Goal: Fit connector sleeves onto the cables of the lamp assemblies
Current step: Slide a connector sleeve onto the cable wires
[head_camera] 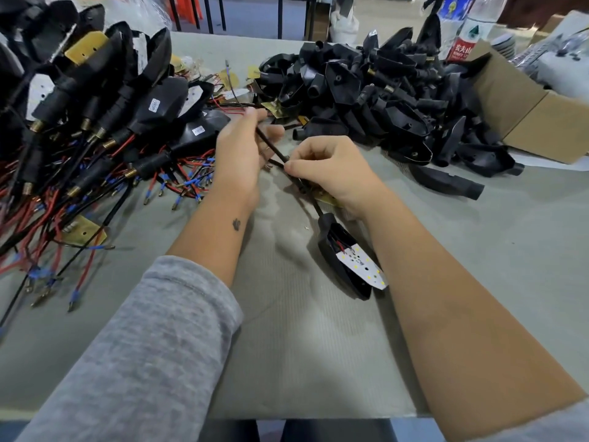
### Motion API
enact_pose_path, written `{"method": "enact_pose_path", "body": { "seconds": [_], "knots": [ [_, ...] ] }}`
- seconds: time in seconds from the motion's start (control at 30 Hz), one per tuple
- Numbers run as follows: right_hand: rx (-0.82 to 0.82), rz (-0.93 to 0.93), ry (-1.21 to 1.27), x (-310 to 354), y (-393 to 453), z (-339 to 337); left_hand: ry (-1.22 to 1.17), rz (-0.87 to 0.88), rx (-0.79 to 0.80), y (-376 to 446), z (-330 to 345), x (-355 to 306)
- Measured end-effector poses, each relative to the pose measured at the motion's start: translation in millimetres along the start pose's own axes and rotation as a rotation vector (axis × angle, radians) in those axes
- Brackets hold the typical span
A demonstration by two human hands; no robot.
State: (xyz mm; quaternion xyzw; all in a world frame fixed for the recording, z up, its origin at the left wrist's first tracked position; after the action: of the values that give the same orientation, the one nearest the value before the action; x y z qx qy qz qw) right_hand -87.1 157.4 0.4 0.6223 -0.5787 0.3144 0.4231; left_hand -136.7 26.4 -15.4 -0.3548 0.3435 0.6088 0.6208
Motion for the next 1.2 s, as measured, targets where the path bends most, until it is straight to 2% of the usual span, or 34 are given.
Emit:
{"method": "enact_pose_path", "body": {
  "seconds": [0.1,0.17,0.23,0.37,0.53,0.63,0.87,1.2],
  "knots": [
    [0.034,0.014,0.09,-1,-1,2,-0.201,-0.011,-0.033,2,-6,-2],
    [-0.012,0.023,0.17,-3,0,-3,-0.267,-0.03,-0.087,3,-9,0],
    [-0.087,0.018,0.232,-4,2,-11,-0.181,-0.052,-0.118,4,-11,3],
    [-0.203,0.055,0.435,-15,2,-25,0.185,-0.071,-0.083,1,-8,5],
    [-0.254,0.154,0.649,-28,4,-24,0.404,0.089,0.032,-6,6,-4],
    [-0.271,0.15,0.65,-29,4,-29,0.527,0.11,0.091,-10,14,-2],
    [-0.401,0.168,0.936,-37,0,-42,0.543,0.203,0.175,-16,25,0],
    [-0.44,0.197,1.002,-43,-1,-41,0.536,0.191,0.217,-20,28,-1]
  ]
}}
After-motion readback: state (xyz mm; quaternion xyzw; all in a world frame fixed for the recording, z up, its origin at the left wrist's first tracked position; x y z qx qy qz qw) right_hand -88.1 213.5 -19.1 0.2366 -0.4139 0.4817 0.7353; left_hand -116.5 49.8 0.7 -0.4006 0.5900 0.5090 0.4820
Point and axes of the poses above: each hand's wrist, its own y-axis towards the middle knuckle, its own z-axis out of the palm, x = y × z, the point moved 9 cm from there along y, towards the middle knuckle, and after that the axes turned 8 degrees about -y, right-handed, at the moved point
